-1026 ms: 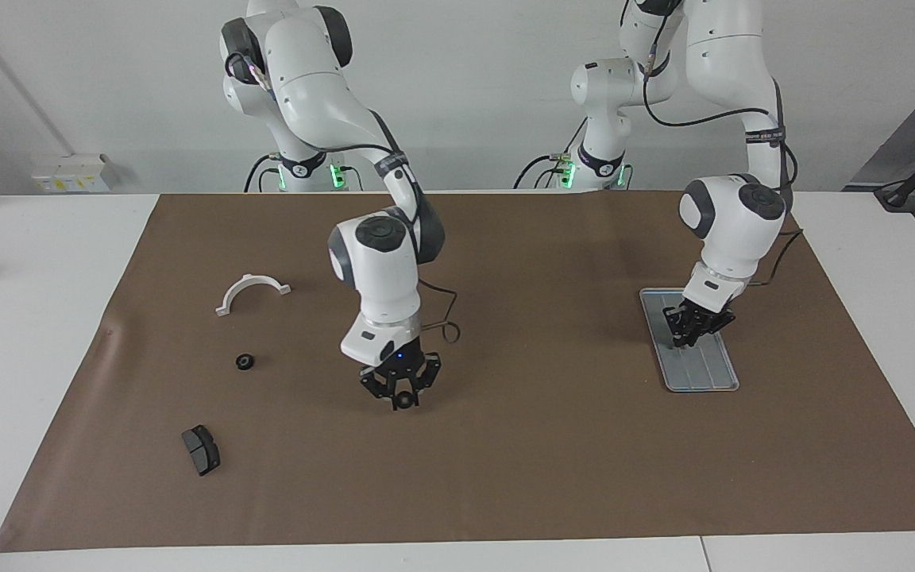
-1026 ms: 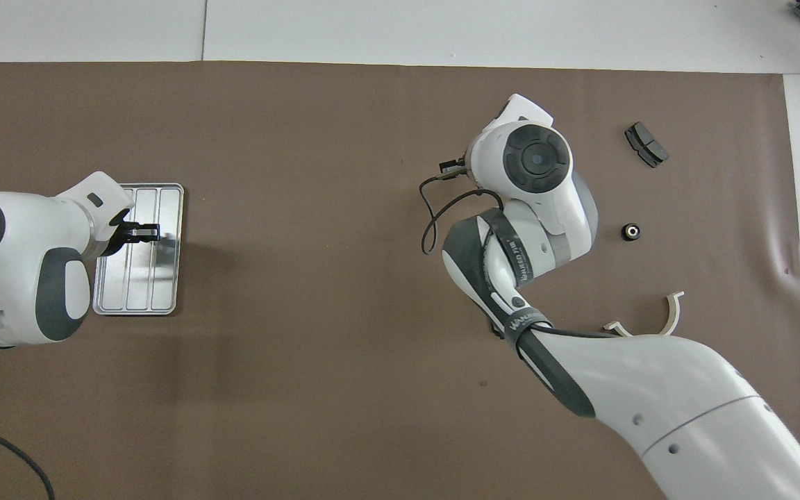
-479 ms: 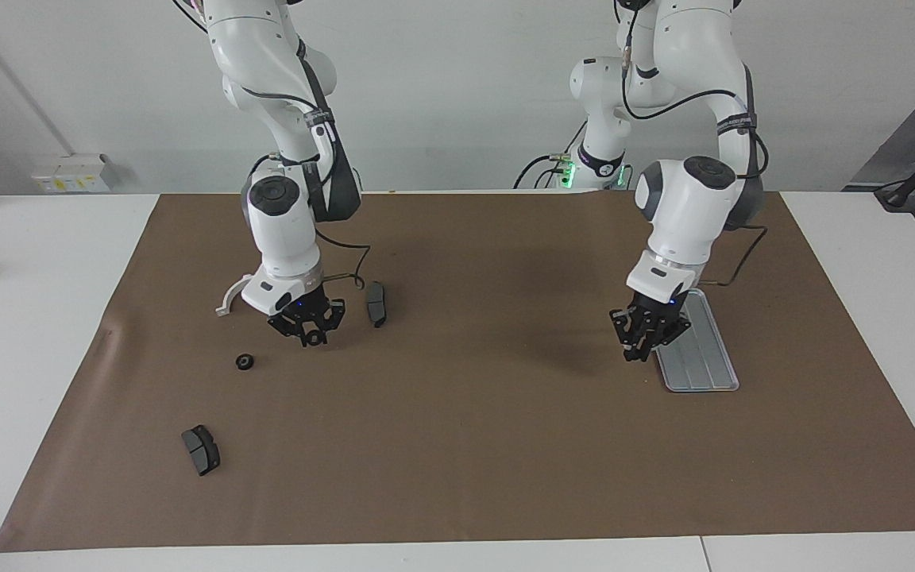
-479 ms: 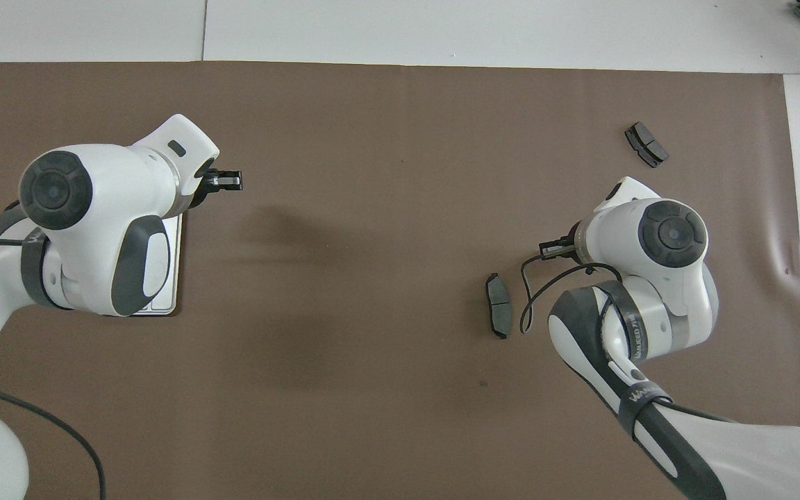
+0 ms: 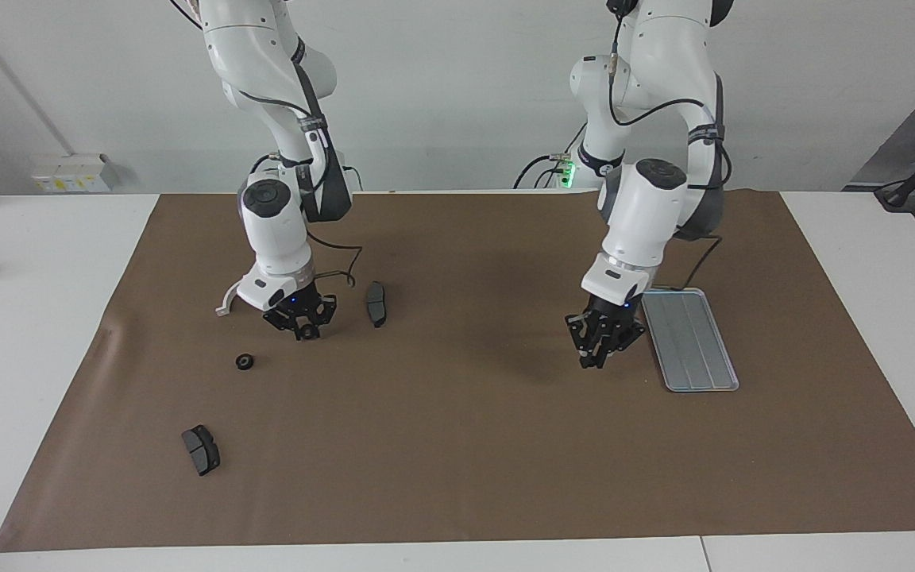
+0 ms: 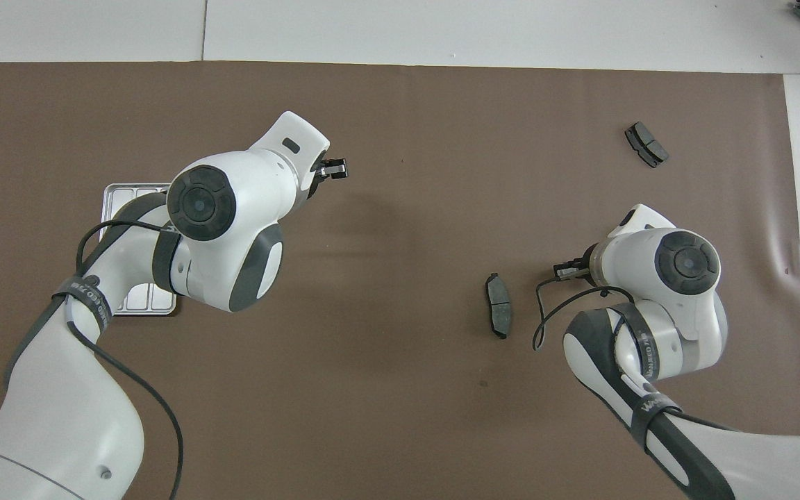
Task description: Place bearing gear from tray to pile
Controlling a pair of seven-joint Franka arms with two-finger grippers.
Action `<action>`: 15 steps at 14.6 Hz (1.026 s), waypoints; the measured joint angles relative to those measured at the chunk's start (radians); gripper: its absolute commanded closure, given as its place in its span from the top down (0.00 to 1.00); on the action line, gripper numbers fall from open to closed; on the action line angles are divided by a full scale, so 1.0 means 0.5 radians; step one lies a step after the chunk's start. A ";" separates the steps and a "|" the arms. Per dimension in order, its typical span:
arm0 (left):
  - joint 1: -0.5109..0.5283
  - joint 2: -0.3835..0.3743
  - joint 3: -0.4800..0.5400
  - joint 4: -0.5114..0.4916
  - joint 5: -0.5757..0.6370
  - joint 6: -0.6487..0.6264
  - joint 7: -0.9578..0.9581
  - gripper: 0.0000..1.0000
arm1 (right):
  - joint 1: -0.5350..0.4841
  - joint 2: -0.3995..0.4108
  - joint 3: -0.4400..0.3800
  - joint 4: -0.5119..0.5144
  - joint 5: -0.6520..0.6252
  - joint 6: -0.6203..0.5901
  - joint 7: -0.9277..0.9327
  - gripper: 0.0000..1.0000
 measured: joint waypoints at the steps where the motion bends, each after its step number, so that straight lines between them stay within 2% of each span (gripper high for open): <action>1: -0.046 0.059 0.000 0.072 0.000 0.006 -0.071 0.00 | -0.010 -0.001 0.000 -0.003 0.000 0.000 -0.006 1.00; 5: -0.185 0.282 -0.001 0.293 0.000 0.104 -0.264 0.01 | -0.025 -0.016 0.001 0.066 0.000 -0.004 -0.010 1.00; 9: -0.285 0.353 -0.001 0.342 0.000 0.179 -0.337 0.15 | -0.018 -0.016 0.019 0.349 0.060 -0.173 0.053 1.00; 10: -0.307 0.356 -0.003 0.341 0.000 0.196 -0.338 0.33 | -0.009 -0.008 0.022 0.416 0.096 -0.198 0.065 1.00; 11: -0.329 0.359 -0.003 0.341 -0.001 0.205 -0.340 0.92 | 0.005 0.007 0.023 0.482 0.135 -0.209 0.075 1.00; 12: -0.345 0.361 -0.003 0.341 -0.001 0.212 -0.340 1.00 | 0.014 0.028 0.025 0.542 0.159 -0.213 0.091 1.00; 15: -0.364 0.363 -0.002 0.341 -0.001 0.293 -0.340 1.00 | 0.017 0.109 0.027 0.704 0.237 -0.213 0.101 1.00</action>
